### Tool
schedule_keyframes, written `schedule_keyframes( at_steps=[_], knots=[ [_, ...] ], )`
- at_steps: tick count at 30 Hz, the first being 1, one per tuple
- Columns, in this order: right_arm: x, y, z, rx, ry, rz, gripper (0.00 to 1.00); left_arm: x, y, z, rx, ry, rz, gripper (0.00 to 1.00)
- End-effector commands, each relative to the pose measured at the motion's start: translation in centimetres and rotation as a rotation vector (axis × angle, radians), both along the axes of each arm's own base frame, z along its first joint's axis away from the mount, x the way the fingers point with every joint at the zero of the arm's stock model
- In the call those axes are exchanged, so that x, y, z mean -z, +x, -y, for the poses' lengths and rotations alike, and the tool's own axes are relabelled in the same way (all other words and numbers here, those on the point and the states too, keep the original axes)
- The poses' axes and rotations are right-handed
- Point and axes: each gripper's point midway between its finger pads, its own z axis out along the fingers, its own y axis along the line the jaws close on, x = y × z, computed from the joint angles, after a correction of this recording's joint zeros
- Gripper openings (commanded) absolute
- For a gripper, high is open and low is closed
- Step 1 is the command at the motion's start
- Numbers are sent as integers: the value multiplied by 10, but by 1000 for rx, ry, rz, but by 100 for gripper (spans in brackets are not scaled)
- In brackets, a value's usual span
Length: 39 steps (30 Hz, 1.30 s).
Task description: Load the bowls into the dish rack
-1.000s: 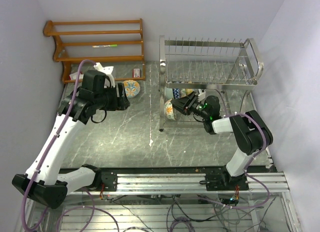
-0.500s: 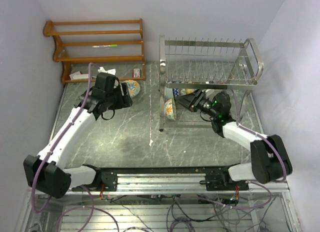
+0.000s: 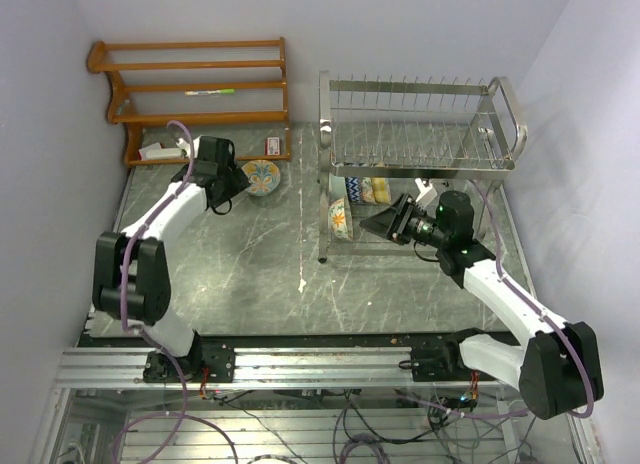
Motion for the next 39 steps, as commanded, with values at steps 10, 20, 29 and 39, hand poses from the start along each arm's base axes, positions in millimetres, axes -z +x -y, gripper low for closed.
schedule_keyframes(
  at_steps=[10,20,29,39],
  knots=[
    [37,-42,14,-102,-114,-91,44,33,134,4,2,-44,178,76],
    [39,-41,32,-119,-141,-111,41,80,140,9,39,5,78,61],
    [31,-62,36,-148,-176,-122,38,112,112,10,102,32,-5,10],
    [3,-90,42,-155,-213,-58,28,52,64,1,222,118,31,7]
  ],
)
